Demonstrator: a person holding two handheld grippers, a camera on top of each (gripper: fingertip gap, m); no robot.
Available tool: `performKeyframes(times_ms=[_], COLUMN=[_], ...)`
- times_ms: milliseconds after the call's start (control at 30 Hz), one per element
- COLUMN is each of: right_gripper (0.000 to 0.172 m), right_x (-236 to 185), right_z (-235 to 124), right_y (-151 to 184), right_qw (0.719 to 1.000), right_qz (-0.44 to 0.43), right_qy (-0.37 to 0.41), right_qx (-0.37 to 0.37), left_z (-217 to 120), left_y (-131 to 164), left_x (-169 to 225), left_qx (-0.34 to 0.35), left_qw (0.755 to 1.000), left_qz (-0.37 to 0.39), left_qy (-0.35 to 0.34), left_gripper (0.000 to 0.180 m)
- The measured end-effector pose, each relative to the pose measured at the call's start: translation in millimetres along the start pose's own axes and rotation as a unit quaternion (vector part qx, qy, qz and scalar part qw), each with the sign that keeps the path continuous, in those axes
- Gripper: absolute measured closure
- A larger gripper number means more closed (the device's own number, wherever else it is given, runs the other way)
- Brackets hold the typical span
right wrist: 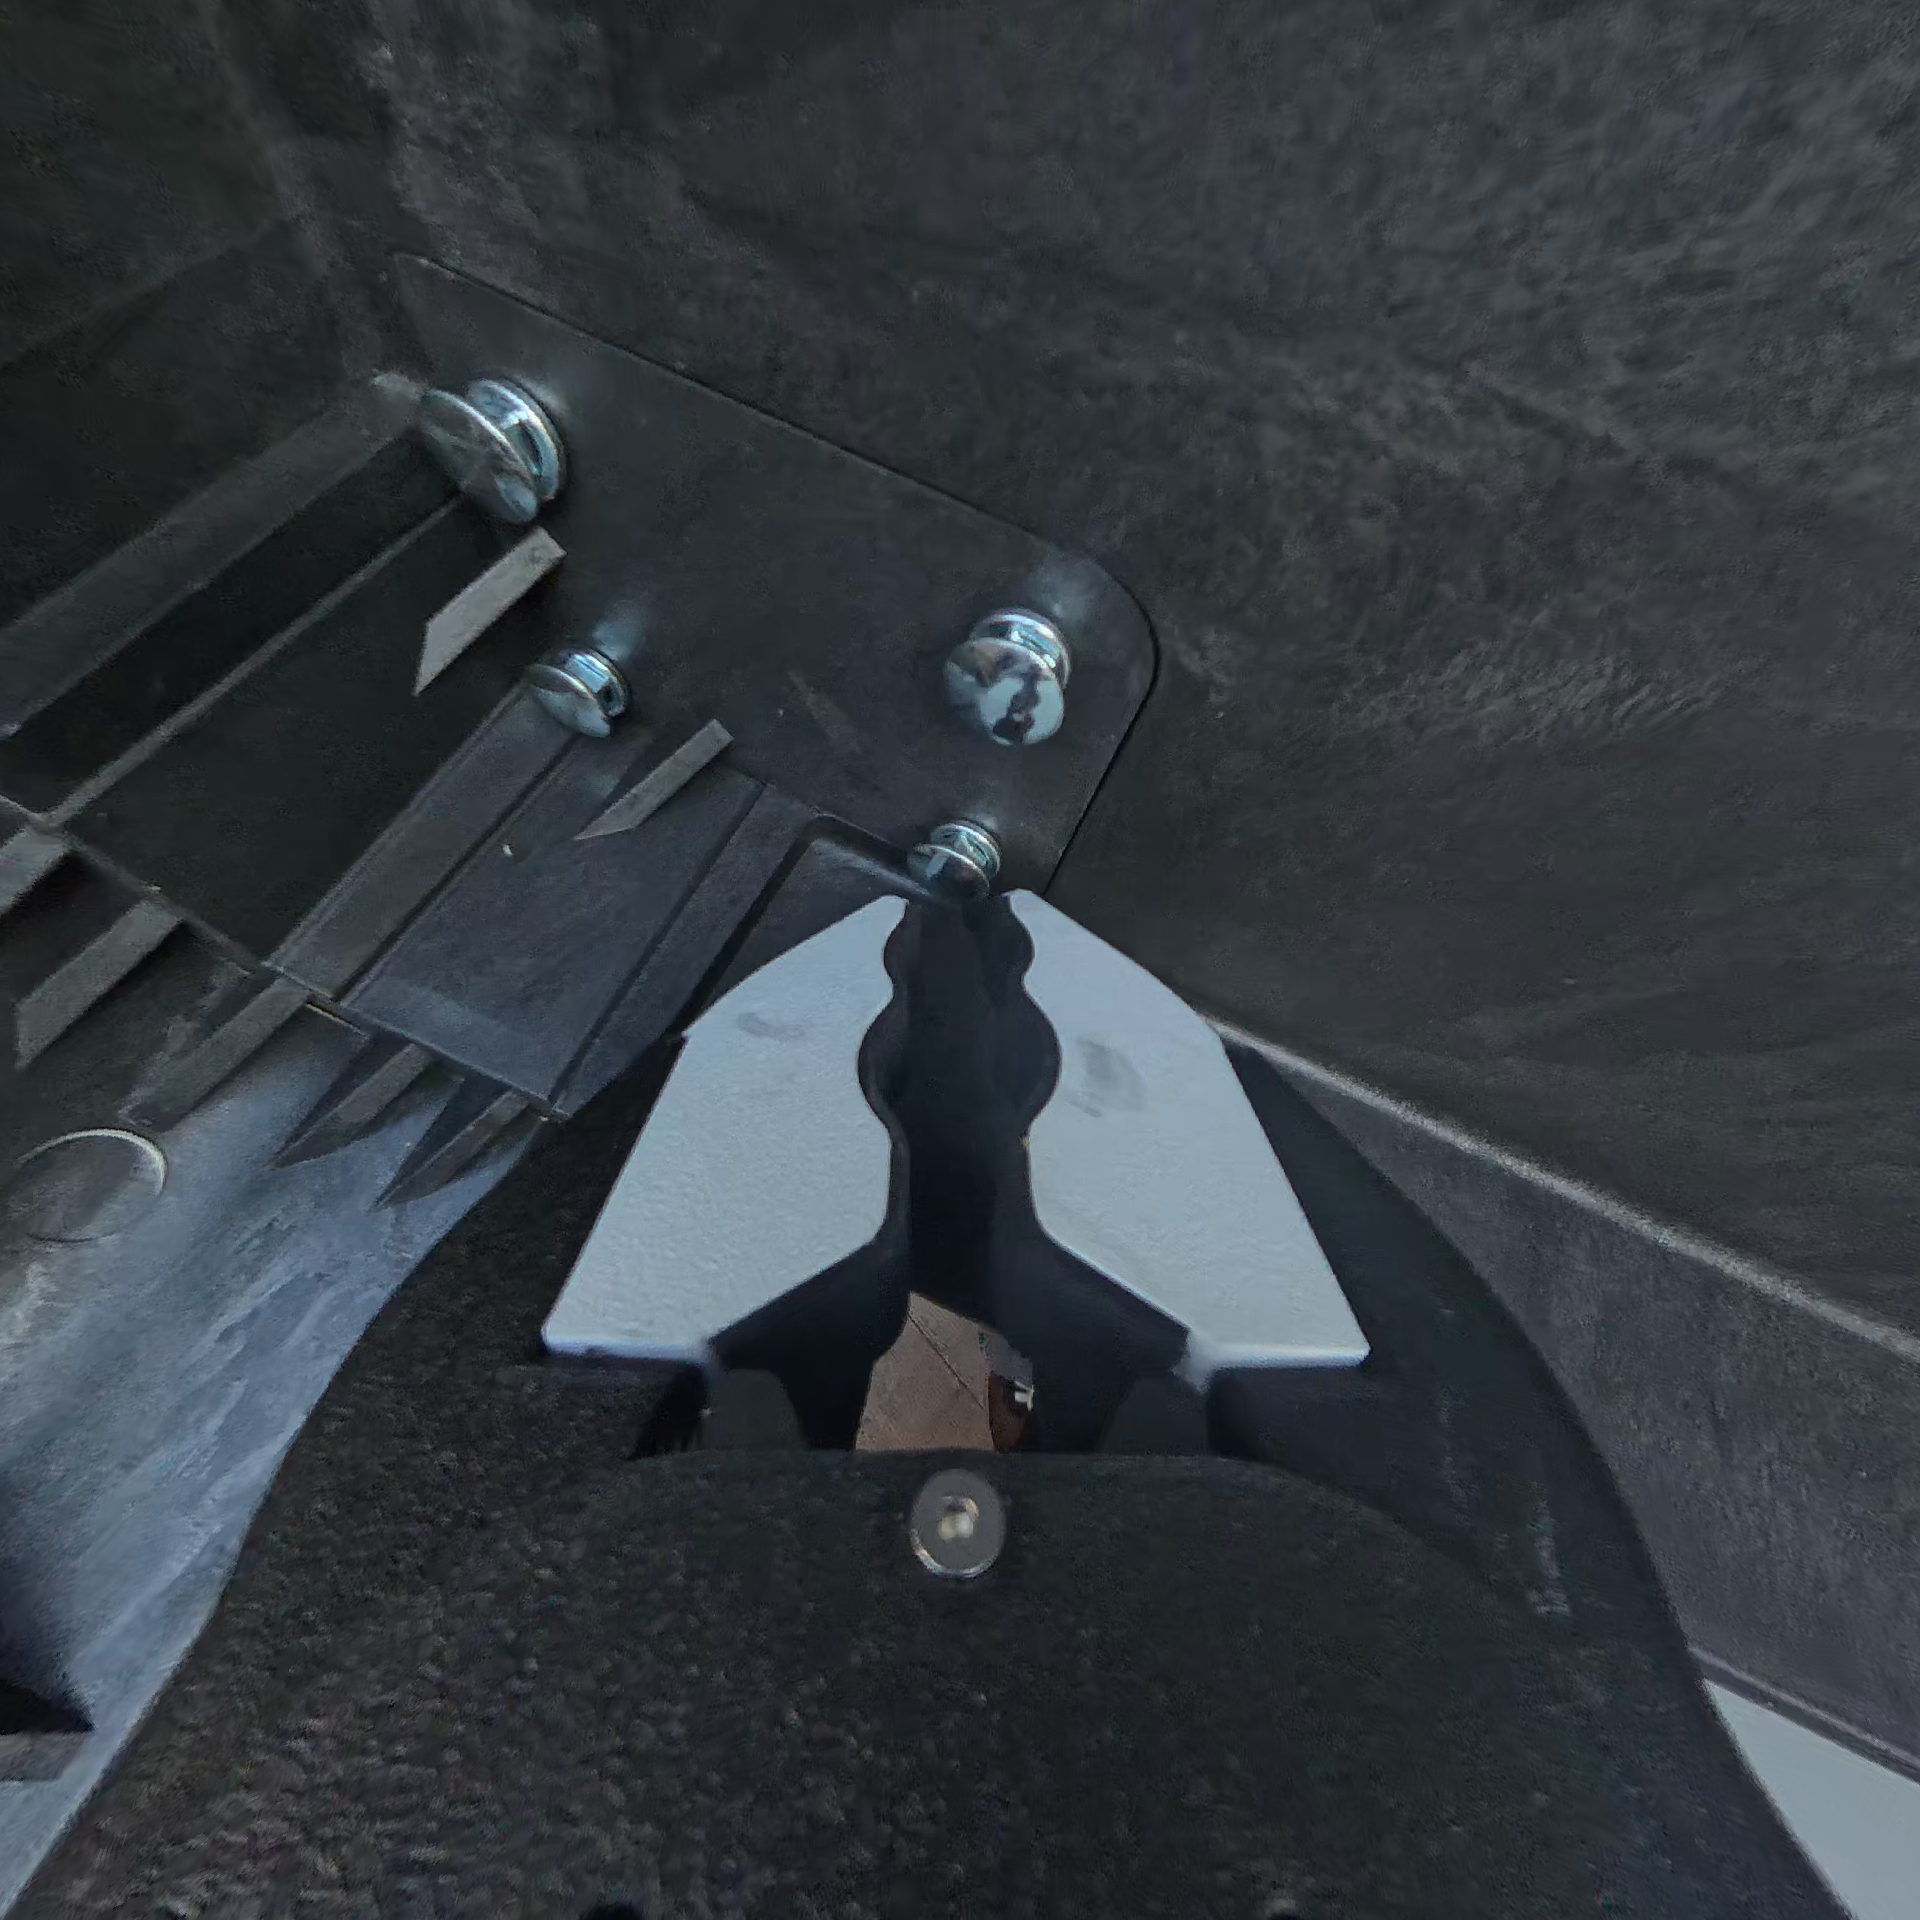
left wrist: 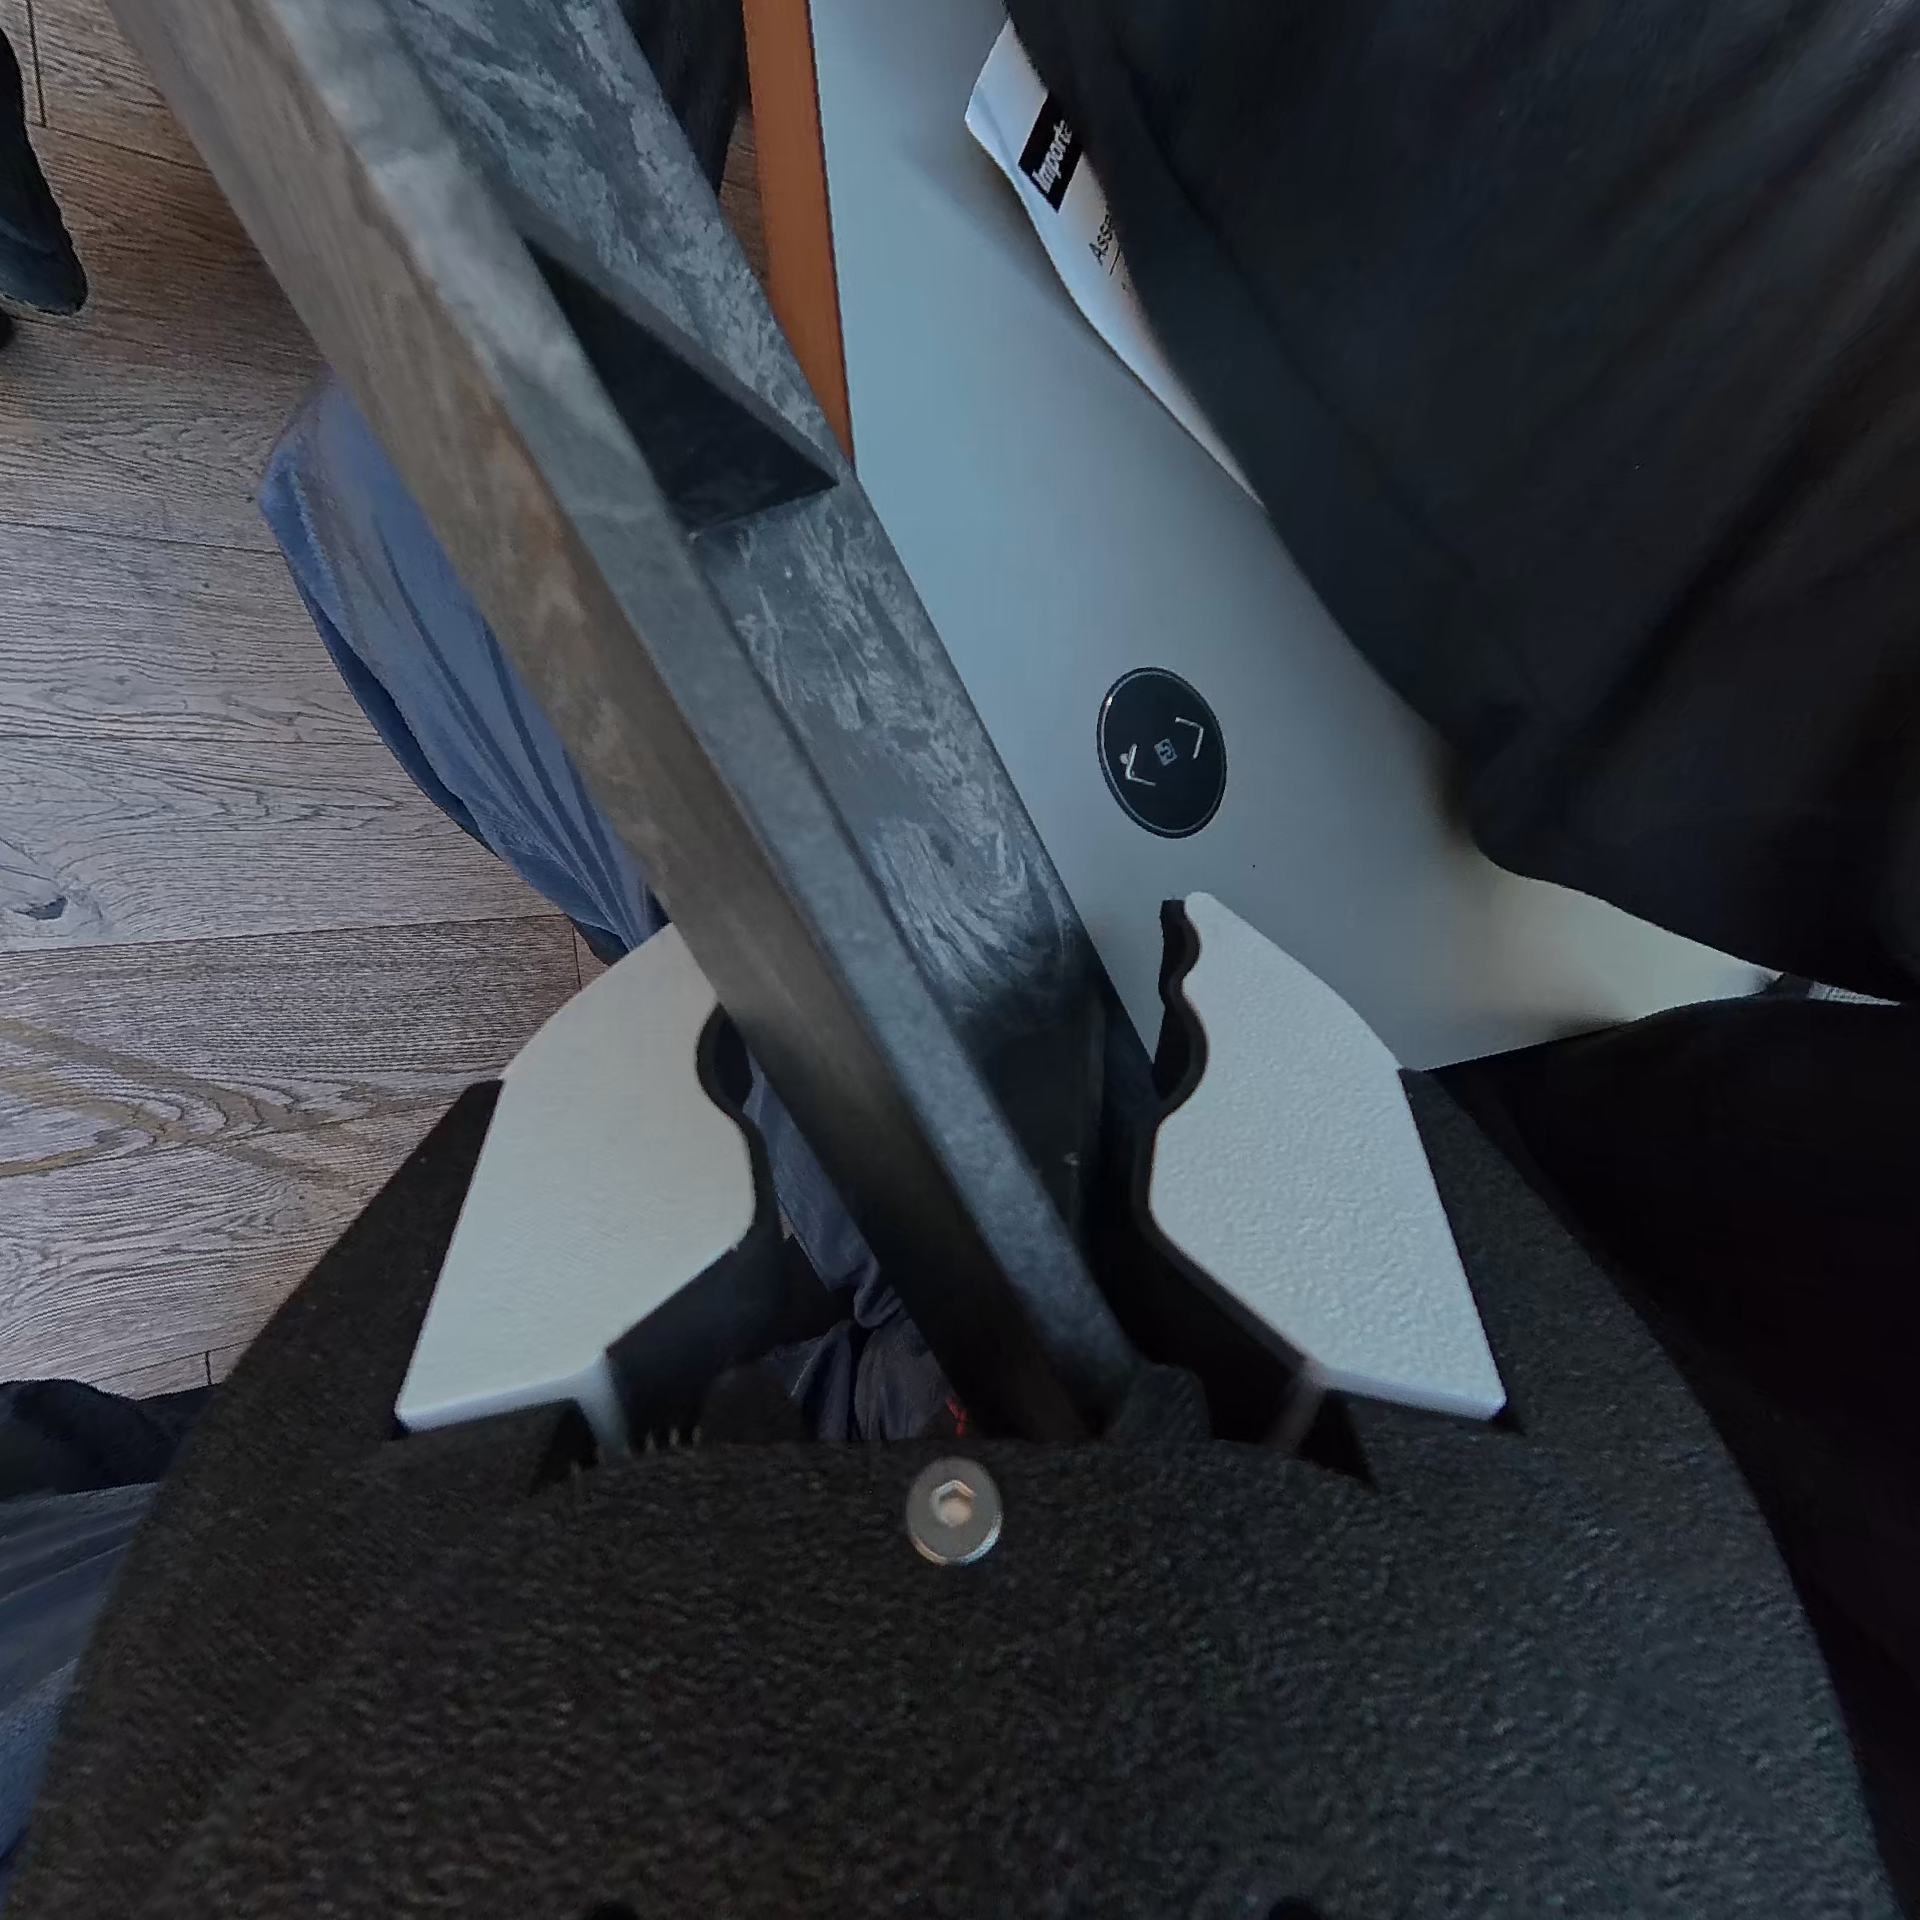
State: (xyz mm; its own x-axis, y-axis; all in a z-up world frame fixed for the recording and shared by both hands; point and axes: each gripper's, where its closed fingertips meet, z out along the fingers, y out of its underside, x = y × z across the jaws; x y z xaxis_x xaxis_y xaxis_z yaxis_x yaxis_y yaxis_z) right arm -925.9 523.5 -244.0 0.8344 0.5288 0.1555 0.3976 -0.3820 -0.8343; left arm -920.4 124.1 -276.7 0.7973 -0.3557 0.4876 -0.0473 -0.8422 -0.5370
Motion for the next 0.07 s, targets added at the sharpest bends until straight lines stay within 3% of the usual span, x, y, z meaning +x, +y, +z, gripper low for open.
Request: performKeyframes(times_ms=[67], right_gripper=[0.161], right_x=[-0.1], right_z=[-0.1], right_y=[-1.1], right_qw=[1.000], right_qz=[-0.002], right_qy=[0.002], right_qx=[0.005], left_z=[0.0], left_y=[0.0], left_x=[-0.1], left_qx=[0.000], left_qw=[1.000], left_qz=[0.000], left_qy=[0.000], left_gripper=[0.103])
